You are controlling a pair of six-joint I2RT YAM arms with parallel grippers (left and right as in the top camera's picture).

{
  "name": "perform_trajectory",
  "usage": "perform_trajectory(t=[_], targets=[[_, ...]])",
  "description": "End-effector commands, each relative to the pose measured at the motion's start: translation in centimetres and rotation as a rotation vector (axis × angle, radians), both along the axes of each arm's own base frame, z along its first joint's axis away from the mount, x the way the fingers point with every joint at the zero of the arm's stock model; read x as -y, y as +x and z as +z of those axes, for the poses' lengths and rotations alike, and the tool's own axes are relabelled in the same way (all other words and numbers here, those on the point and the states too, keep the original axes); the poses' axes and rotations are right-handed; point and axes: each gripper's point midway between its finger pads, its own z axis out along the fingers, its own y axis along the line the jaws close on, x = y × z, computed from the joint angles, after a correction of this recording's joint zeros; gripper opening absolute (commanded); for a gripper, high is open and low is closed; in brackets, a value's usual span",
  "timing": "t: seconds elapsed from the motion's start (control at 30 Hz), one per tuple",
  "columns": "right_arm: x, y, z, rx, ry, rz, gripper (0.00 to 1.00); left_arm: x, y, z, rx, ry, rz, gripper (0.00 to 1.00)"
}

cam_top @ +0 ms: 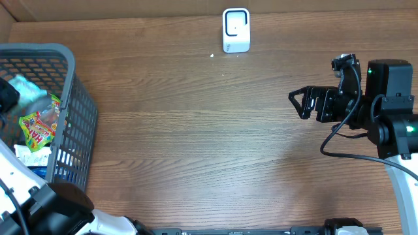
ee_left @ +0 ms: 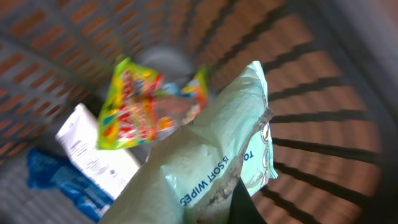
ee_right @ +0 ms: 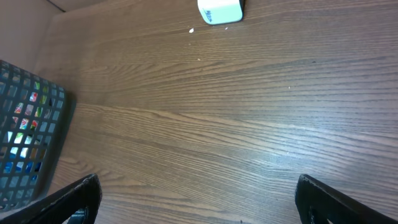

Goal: Scan the item barcode
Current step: 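Lift the wipes pack out and set it on the table center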

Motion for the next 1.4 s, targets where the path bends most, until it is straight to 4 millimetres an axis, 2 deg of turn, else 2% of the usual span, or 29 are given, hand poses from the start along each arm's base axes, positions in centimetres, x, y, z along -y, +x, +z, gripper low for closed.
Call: perform_trajectory(t=[0.0, 0.1, 0.2, 0.27, 0.37, 0.5, 0.6, 0.77, 0.97, 1.1, 1.2, 1.23, 1.3, 1.37], targets=[[-0.3, 0.1, 0.7, 0.019, 0.009, 0.009, 1.00, 5.1, 1.6, 7.8, 0.231, 0.010, -0.175, 0.04], [-0.3, 0.1, 0.7, 0.019, 0.009, 0.009, 1.00, 9.5, 1.7, 11.3, 0.321, 0.030, -0.315, 0.04], [-0.3, 0.1, 0.7, 0.019, 0.009, 0.009, 1.00, 15.7, 1.5, 13.7, 0.377, 0.044, -0.485, 0.04], [-0.3, 0.1, 0.7, 0.019, 0.009, 0.009, 1.00, 19.5, 1.5, 14.1, 0.380, 0.037, -0.595, 0.04], [-0.3, 0.1, 0.7, 0.019, 0.009, 0.009, 1.00, 25.5, 1.4, 13.1, 0.337, 0.003, -0.785, 0.04], [-0.3, 0.1, 0.7, 0.019, 0.009, 0.009, 1.00, 31.3, 1.5, 9.1, 0.196, -0.044, -0.946, 0.04], [-0.3, 0.1, 0.7, 0.019, 0.009, 0.009, 1.00, 34.5, 1.9, 4.8, 0.059, -0.076, -0.992, 0.04], [-0.3, 0.1, 0.7, 0.019, 0.009, 0.009, 1.00, 39.6, 2.2, -3.6, -0.124, -0.165, -1.083, 0.04], [-0.3, 0.1, 0.7, 0.019, 0.009, 0.009, 1.00, 44.7, 2.3, -12.3, -0.229, -0.291, -1.171, 0.04], [-0.3, 0.1, 0.7, 0.019, 0.009, 0.009, 1.00, 47.0, 2.3, -16.8, -0.288, -0.317, -1.194, 0.04], [-0.3, 0.1, 0.7, 0.019, 0.009, 0.009, 1.00, 48.0, 2.1, -18.9, -0.330, -0.328, -1.211, 0.05], [-0.3, 0.1, 0.7, 0.019, 0.009, 0.009, 1.00, 48.2, 2.0, -19.4, -0.345, -0.332, -1.213, 0.08], [-0.3, 0.1, 0.7, 0.019, 0.009, 0.009, 1.00, 48.2, 1.8, -19.8, -0.364, -0.338, -1.204, 0.25], [-0.3, 0.1, 0.7, 0.019, 0.009, 0.009, 1.00, 48.1, 1.8, -19.6, -0.361, -0.337, -1.204, 0.49]])
